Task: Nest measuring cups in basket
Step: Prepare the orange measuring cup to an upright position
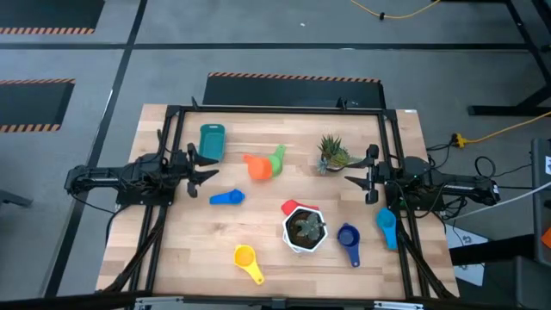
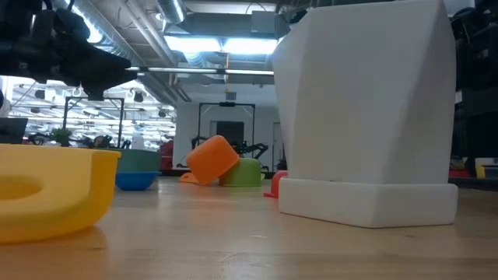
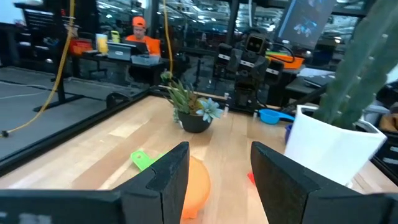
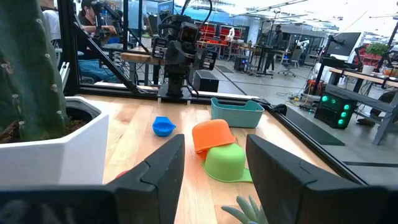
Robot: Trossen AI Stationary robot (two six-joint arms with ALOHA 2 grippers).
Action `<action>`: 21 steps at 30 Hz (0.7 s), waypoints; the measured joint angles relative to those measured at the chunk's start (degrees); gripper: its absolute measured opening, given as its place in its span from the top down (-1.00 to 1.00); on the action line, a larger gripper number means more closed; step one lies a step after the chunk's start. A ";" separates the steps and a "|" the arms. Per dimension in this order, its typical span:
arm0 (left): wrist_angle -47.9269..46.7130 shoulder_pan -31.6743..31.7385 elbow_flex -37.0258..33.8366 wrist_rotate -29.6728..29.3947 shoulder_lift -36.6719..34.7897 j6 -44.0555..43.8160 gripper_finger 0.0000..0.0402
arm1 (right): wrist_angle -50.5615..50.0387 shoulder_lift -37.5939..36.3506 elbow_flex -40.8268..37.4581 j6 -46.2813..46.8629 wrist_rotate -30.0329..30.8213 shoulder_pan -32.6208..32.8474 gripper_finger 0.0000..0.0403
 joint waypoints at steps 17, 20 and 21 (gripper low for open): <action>11.72 5.34 0.04 -2.12 5.44 -1.23 0.18 | 0.09 0.01 0.00 0.00 0.02 0.00 0.12; 15.01 7.62 0.04 -0.23 8.91 -2.03 0.18 | 0.09 0.01 0.01 0.00 0.02 0.01 0.12; 15.88 8.40 0.09 0.45 10.13 -2.22 0.18 | 0.11 0.01 0.00 0.00 0.02 0.00 0.12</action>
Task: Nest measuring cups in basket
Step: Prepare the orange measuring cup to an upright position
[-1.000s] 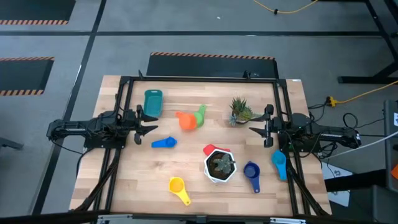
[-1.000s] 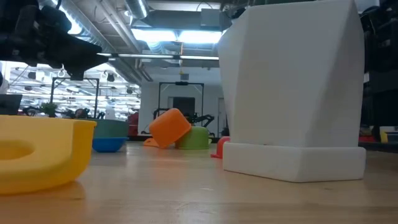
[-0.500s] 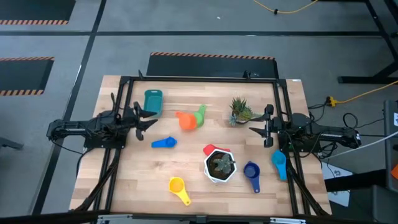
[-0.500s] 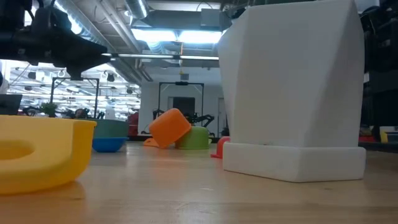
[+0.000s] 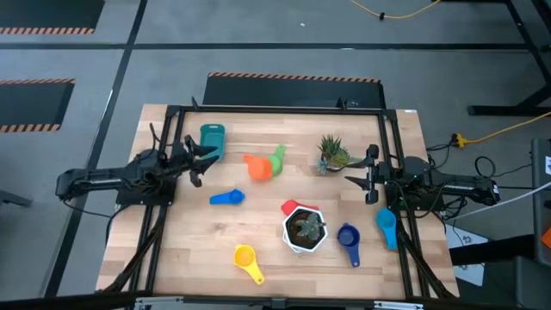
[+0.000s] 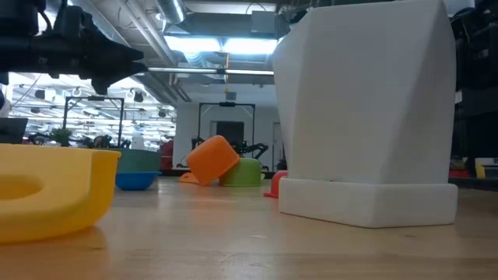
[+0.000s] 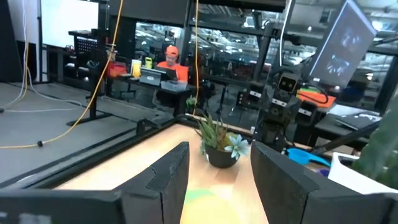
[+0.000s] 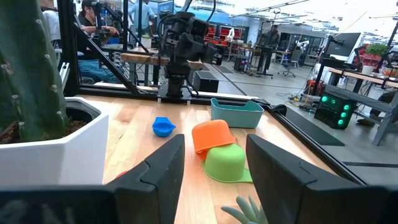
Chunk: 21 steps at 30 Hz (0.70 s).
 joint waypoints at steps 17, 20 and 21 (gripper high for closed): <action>0.08 14.99 18.24 16.46 29.33 0.67 0.18 | -0.02 -0.02 0.01 0.00 0.00 0.00 0.12; 0.05 18.03 22.19 21.30 35.28 0.69 0.18 | -0.02 0.00 0.00 0.00 0.00 0.00 0.12; 0.06 19.07 23.59 23.10 37.26 0.69 0.18 | -0.02 -0.02 0.01 0.00 0.00 0.00 0.12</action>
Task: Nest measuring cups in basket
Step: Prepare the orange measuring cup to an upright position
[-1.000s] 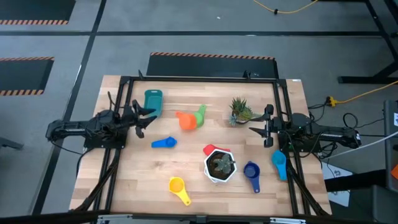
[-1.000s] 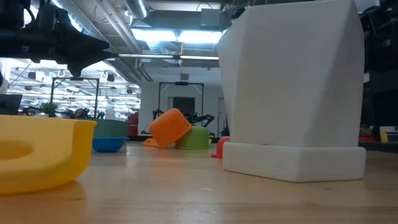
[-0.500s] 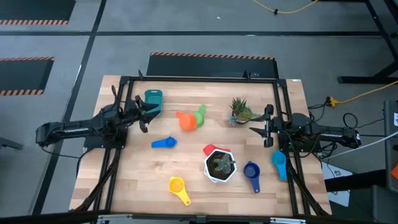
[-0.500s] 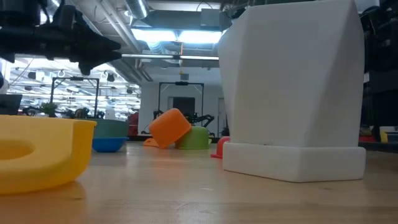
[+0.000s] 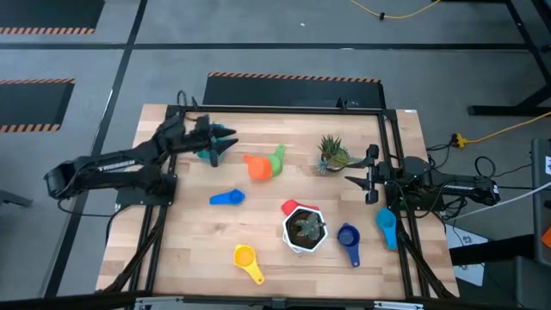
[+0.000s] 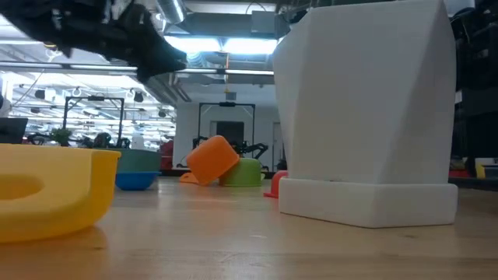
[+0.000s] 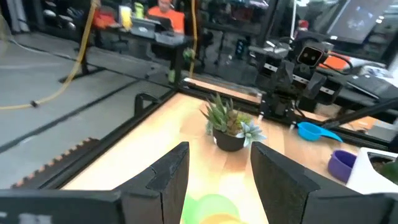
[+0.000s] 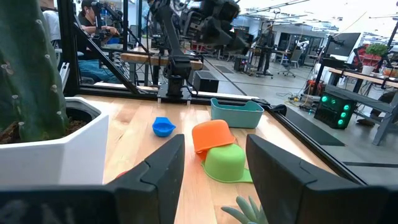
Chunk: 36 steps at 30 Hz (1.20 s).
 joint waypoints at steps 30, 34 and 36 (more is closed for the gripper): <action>-4.08 21.99 23.32 27.37 44.01 2.35 0.18 | -0.04 0.00 0.00 0.00 0.00 0.00 0.12; -7.74 22.04 23.32 27.24 46.90 5.97 0.18 | -0.04 0.00 -0.01 0.00 0.00 0.00 0.12; -8.87 21.93 23.32 27.25 47.88 7.75 0.18 | -0.04 0.00 0.01 0.00 0.00 0.00 0.12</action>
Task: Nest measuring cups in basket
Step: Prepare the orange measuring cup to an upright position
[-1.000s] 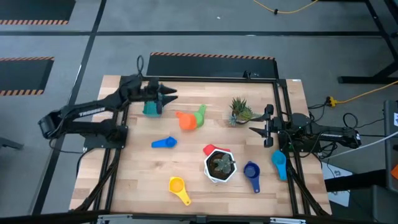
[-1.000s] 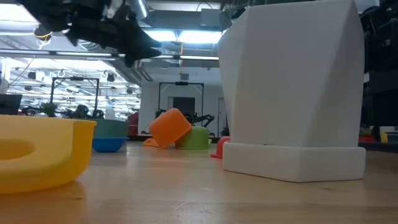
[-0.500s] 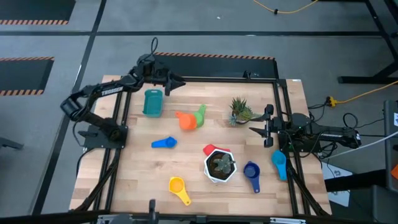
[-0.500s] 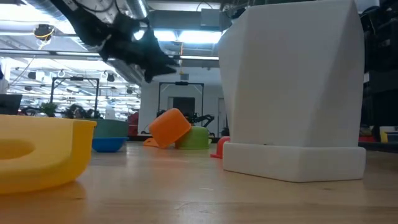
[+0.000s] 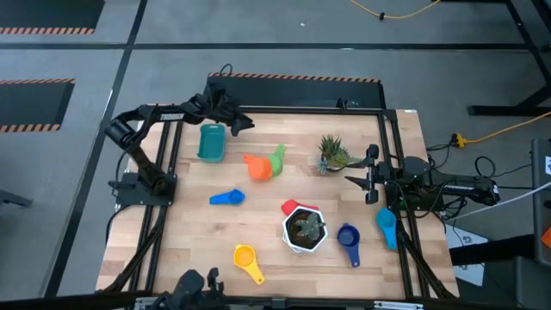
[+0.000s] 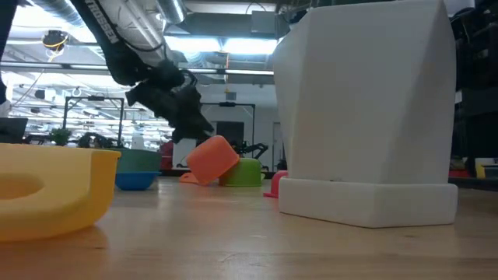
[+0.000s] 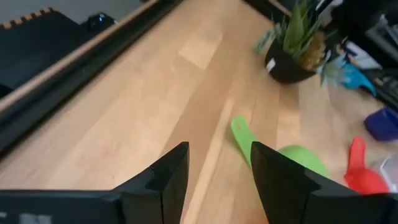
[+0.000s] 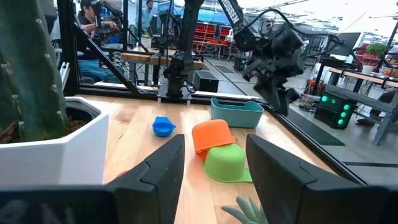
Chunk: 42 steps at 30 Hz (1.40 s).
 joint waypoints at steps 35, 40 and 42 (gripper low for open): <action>-45.48 -6.61 18.67 -12.29 1.03 35.77 0.18 | -0.02 0.01 -0.02 0.00 0.00 0.01 0.12; -45.98 -7.71 18.19 -12.29 2.47 35.82 0.18 | -0.02 0.02 -0.02 0.18 0.00 0.02 0.12; -45.79 -8.61 18.21 -12.29 3.87 35.87 0.18 | -0.02 0.02 -0.02 0.20 -0.02 0.02 0.12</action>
